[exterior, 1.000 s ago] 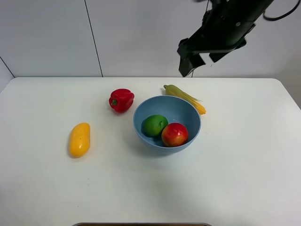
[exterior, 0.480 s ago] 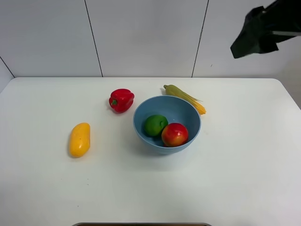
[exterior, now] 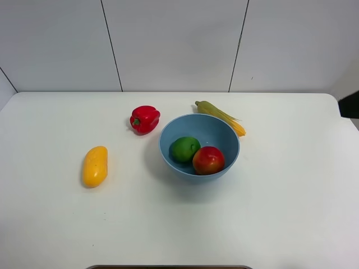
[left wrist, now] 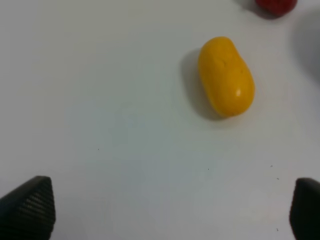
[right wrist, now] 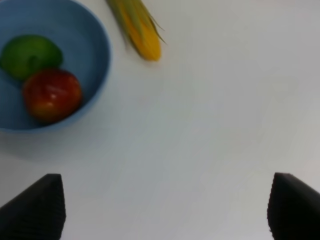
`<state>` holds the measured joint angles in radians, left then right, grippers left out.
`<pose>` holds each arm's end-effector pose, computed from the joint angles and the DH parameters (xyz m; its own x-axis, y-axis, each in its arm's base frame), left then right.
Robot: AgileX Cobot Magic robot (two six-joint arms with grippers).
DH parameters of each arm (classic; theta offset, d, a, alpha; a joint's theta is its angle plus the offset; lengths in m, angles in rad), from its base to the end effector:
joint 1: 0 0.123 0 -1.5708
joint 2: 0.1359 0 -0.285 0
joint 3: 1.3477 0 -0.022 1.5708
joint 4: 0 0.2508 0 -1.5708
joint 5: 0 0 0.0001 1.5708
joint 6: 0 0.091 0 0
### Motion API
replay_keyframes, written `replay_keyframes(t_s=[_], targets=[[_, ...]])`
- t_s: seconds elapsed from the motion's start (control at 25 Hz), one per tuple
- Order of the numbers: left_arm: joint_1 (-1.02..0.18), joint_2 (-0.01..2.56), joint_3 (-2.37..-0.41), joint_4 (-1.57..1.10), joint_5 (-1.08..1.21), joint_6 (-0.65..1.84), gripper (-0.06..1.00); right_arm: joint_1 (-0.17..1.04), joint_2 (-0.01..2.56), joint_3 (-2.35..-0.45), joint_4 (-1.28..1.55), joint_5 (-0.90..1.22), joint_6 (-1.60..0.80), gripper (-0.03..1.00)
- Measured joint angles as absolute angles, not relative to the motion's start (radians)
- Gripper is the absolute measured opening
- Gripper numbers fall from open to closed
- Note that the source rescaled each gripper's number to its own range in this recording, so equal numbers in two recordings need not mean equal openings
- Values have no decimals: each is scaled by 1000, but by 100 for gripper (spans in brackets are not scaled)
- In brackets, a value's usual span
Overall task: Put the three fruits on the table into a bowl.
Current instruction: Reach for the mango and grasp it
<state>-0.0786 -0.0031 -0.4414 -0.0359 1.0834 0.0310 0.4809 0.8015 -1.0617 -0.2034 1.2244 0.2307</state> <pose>-0.0003 -0.0029 0.2591 -0.5207 0.0552 -0.8519 0.1128 0.9936 -0.0045 0.1119 0.0389 0.3904 -0.7244 -0.2007 -0.6595 -0.2326 0.9717 -0.0402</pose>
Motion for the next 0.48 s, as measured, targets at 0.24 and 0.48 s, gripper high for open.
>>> replay_keyframes(t_s=[0.24, 0.48], targets=[[-79, -3, -441, -36, 1083, 31, 87, 282, 617, -913, -207, 1226, 236, 46], [-79, -3, -441, -36, 1083, 31, 87, 178, 400, -752, -206, 1227, 236, 46]])
